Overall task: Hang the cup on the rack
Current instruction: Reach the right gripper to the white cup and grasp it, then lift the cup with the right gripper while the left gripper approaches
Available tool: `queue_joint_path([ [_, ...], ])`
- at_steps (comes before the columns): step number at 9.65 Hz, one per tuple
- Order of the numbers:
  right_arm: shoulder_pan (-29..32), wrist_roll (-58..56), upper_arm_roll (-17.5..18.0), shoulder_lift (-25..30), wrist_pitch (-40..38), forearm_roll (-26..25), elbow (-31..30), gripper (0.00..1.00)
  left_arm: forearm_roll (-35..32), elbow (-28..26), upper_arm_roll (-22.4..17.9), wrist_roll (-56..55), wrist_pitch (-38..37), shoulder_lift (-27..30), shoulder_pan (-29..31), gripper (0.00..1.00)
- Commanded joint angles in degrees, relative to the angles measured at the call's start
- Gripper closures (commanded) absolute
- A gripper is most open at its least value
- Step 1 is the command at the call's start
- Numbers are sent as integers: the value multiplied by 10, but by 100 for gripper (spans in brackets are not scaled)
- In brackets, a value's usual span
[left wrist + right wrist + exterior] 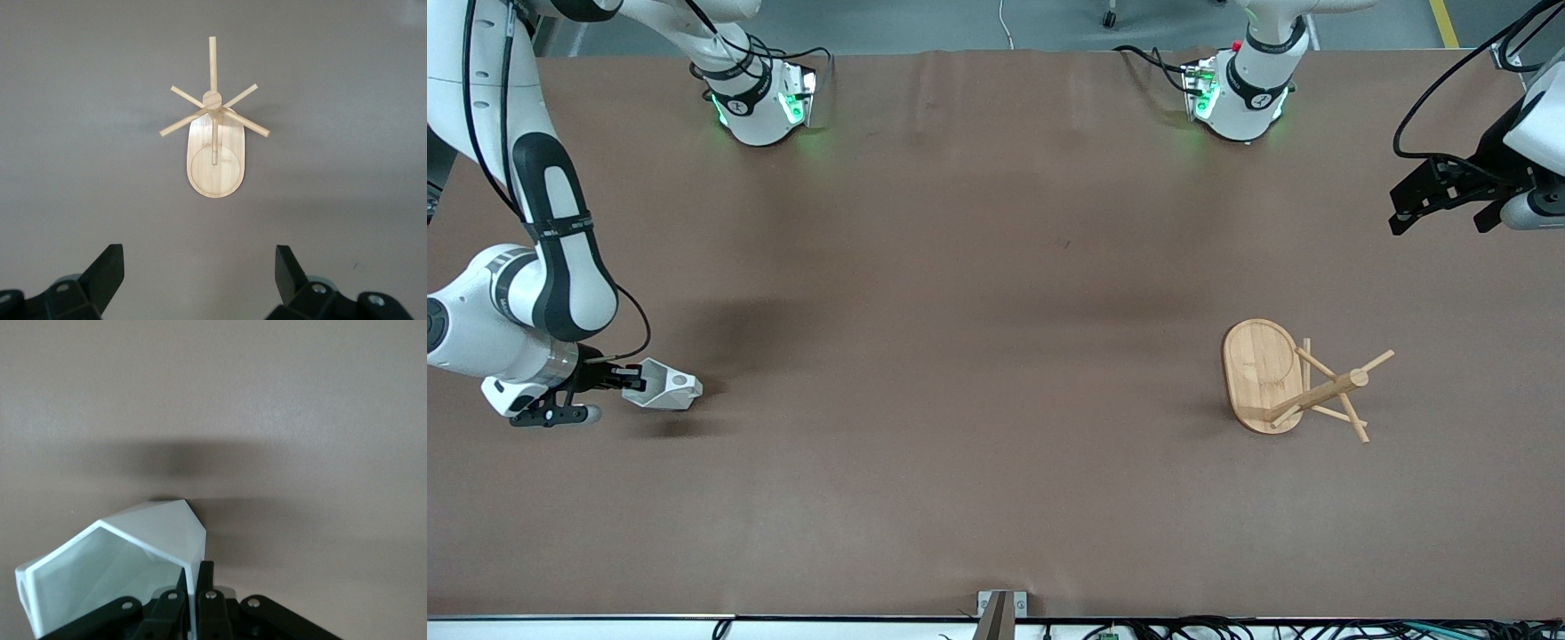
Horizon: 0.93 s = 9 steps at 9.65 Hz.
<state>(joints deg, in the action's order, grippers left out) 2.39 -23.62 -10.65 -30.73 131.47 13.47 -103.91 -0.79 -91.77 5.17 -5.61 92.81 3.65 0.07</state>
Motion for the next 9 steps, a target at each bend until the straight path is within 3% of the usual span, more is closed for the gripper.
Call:
queue_joint_path([
  [1, 2, 2, 6, 51, -35, 12, 7, 100, -2, 3, 1, 6, -10, -14, 2, 0],
  [5, -3, 72, 59, 129, -152, 12, 23, 100, -2, 2, 0, 4, -10, -15, 1, 0],
  [9, -5, 233, 212, 156, -164, 15, 23, 100, 4, 2, 1, 8, -4, -21, 1, 0],
])
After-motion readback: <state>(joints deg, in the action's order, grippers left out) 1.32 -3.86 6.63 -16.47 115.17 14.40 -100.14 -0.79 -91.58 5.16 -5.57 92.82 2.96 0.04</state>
